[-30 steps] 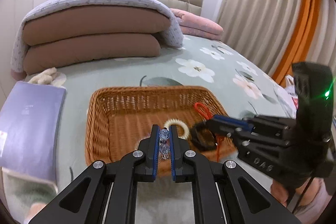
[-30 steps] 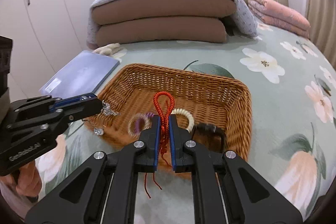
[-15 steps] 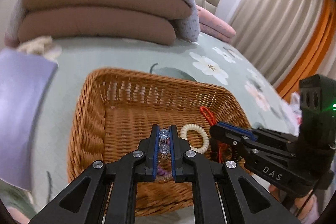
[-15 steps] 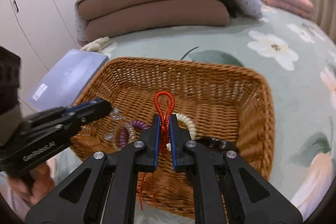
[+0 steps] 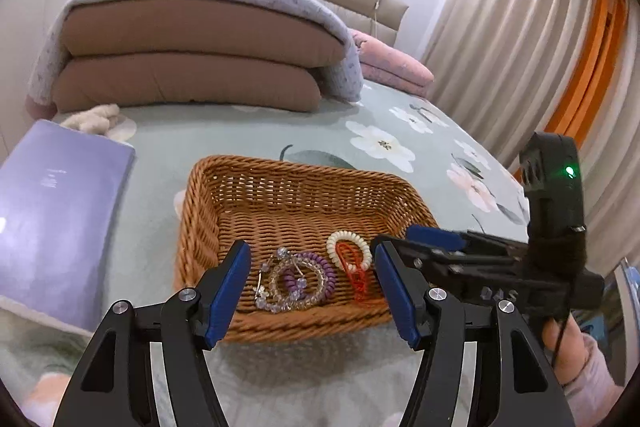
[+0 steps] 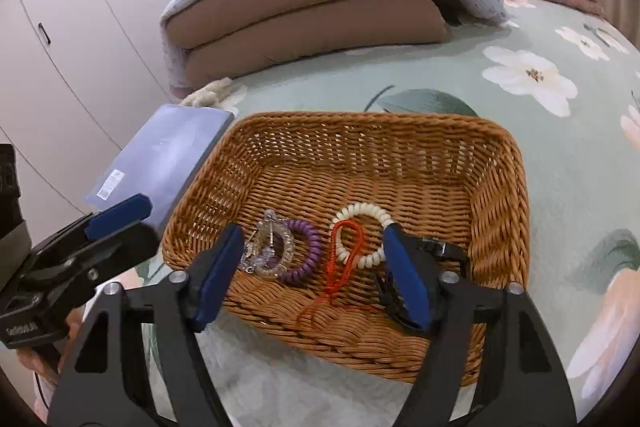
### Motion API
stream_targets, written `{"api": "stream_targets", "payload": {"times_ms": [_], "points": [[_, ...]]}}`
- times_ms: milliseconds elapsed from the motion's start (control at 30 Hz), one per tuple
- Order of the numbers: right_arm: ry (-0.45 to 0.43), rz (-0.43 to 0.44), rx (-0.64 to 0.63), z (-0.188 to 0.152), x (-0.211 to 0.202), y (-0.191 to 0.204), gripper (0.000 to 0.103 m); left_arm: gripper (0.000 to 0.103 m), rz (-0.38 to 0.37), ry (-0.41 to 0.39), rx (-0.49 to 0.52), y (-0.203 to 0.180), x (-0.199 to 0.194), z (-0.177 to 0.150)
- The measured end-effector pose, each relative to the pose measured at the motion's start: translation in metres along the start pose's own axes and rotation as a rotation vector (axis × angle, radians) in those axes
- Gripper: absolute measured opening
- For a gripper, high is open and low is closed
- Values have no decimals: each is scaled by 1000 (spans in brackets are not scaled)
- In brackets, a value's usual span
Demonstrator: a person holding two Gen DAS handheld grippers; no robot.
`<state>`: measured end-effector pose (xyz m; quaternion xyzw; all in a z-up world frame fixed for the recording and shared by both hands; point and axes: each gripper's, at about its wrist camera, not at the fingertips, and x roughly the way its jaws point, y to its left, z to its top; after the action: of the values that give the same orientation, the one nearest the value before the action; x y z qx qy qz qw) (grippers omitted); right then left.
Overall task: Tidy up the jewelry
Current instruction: 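Drop the crystal bracelet and red cord into the wicker basket, then grasp the clear bead bracelet with left tool while right tool grasps the blue hair clip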
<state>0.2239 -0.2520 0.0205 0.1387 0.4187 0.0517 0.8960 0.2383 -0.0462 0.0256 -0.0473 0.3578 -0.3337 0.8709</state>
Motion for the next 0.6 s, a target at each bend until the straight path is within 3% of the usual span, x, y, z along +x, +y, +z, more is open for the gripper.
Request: {"api": "stream_targets", "payload": {"times_ms": [133,233,367,600], "points": [[15,-17,-38,-4,-21,10,72,66,-5,0,0,1,-20,-6],[19,-84,-121,-20,-41,26,72,66,-22,-9,15,-2,-41,-18],[60,-122,-263,-69,-72,52,72,66,-23,9,61,-12,-75,-51],[184,-72,-373,-162,-109,80,72,66,20,119,113,-23,-115,-129]]}}
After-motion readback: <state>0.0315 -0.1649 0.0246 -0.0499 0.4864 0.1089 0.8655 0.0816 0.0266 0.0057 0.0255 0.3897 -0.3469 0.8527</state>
